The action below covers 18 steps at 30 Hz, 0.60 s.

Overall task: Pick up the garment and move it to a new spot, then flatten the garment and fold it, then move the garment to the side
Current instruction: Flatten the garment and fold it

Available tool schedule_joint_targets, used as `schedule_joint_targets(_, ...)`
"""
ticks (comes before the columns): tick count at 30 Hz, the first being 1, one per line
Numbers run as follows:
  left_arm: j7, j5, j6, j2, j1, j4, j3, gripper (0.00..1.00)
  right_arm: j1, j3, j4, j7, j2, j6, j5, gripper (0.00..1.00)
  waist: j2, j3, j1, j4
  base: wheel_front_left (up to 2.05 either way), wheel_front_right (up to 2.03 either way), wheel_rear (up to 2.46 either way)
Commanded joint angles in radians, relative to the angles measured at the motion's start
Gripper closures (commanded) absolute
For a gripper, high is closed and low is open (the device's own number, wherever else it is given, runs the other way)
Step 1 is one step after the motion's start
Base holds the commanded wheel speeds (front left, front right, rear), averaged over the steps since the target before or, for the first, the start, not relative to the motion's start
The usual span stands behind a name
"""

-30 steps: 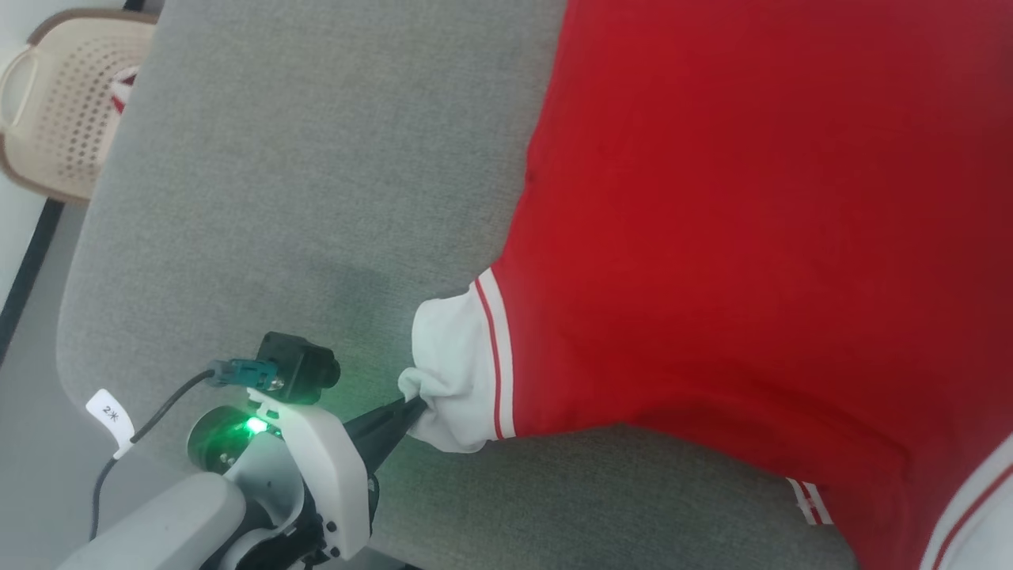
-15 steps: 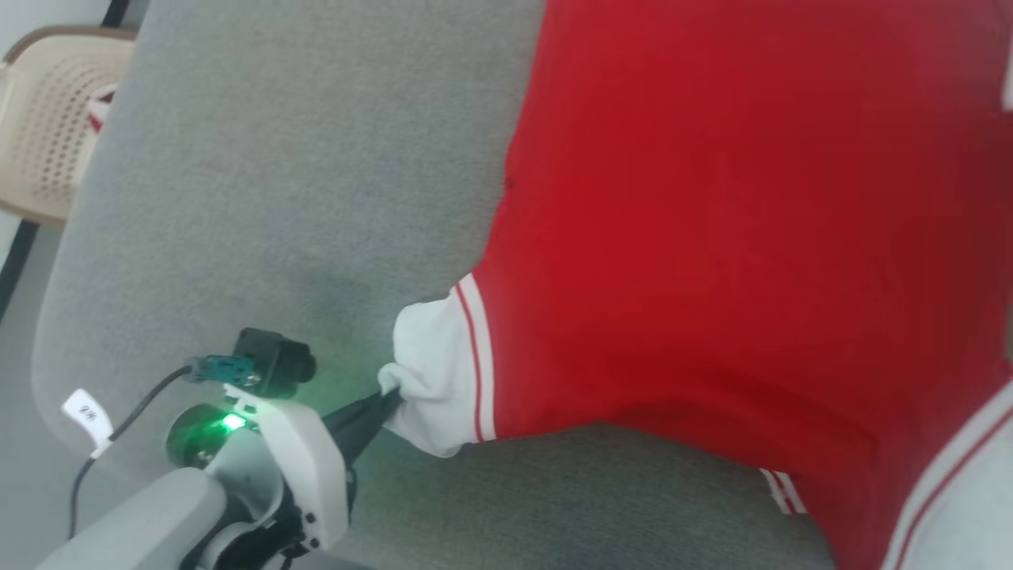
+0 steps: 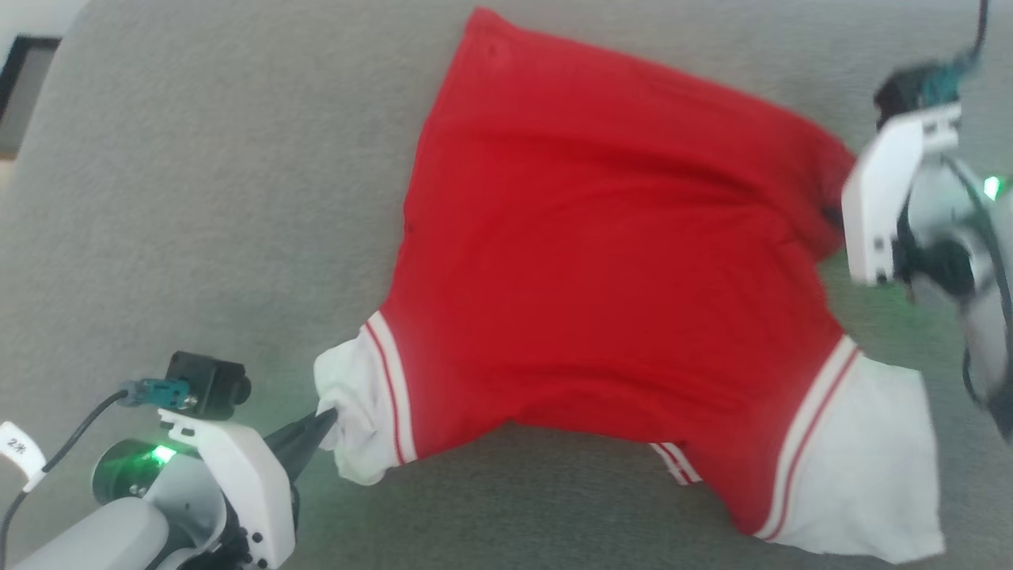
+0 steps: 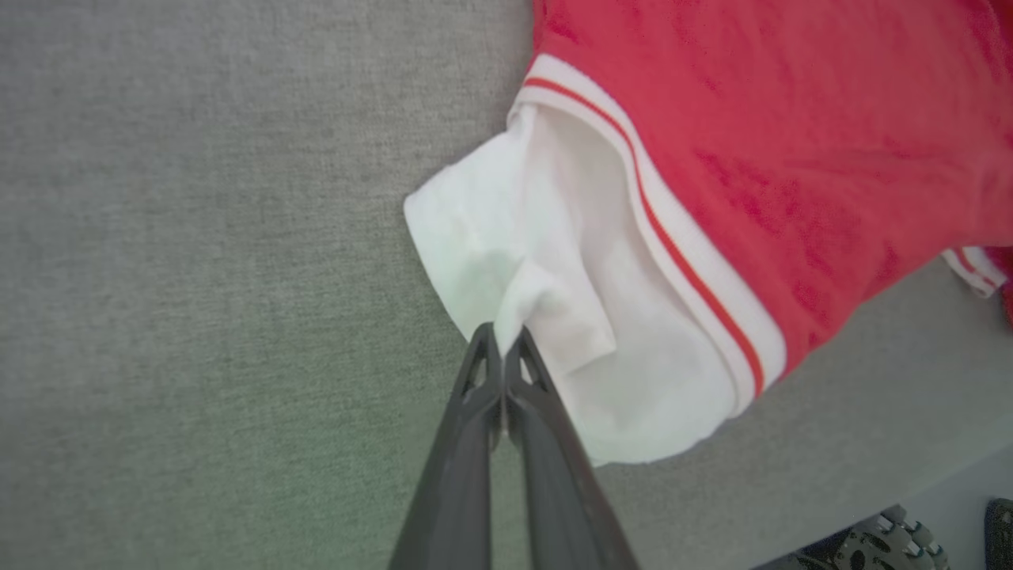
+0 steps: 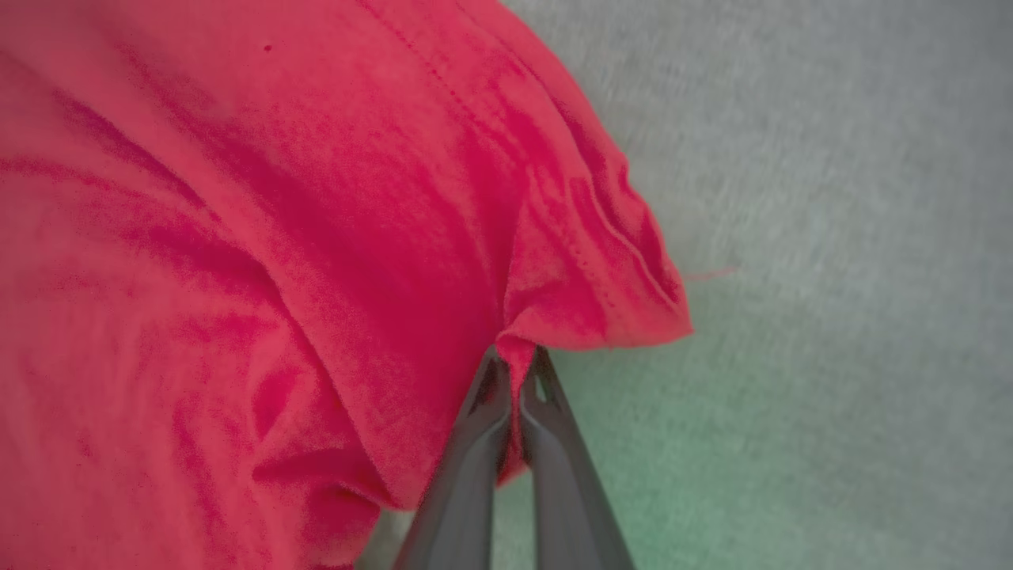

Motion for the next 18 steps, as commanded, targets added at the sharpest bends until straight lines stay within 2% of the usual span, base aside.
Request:
schedule_joint_targets(1,0.002,-0.01,0.01,0.009,0.016,-0.008,0.006,1.0,0.076,0.014,-0.051,0.014,-0.03,-0.001,0.036,1.0,0.0,-0.038,0.0,-0.046,0.0,0.0,0.0)
schedule_joint_targets(4,0.006,-0.016,0.022,0.027,0.026,-0.024,0.011,1.0,0.215,0.018,-0.205,0.023,-0.085,-0.001,0.104,1.0,0.0,-0.053,0.0,-0.073,0.0,0.0,0.0)
schedule_joint_targets(9,0.004,-0.025,0.037,0.051,0.043,-0.044,0.02,1.0,0.452,-0.034,-0.406,0.048,-0.115,-0.001,0.138,1.0,0.0,-0.072,0.0,-0.106,0.0,0.0,0.0)
schedule_joint_targets(14,-0.004,-0.024,0.04,0.069,0.061,-0.056,0.025,1.0,0.672,-0.118,-0.554,0.085,-0.085,-0.001,0.113,1.0,0.0,-0.078,0.0,-0.126,0.0,0.0,0.0)
schedule_joint_targets(18,-0.012,-0.028,0.035,0.075,0.069,-0.06,0.029,1.0,0.793,-0.202,-0.603,0.079,-0.02,-0.001,0.054,1.0,0.0,-0.079,0.0,-0.133,0.0,0.0,0.0)
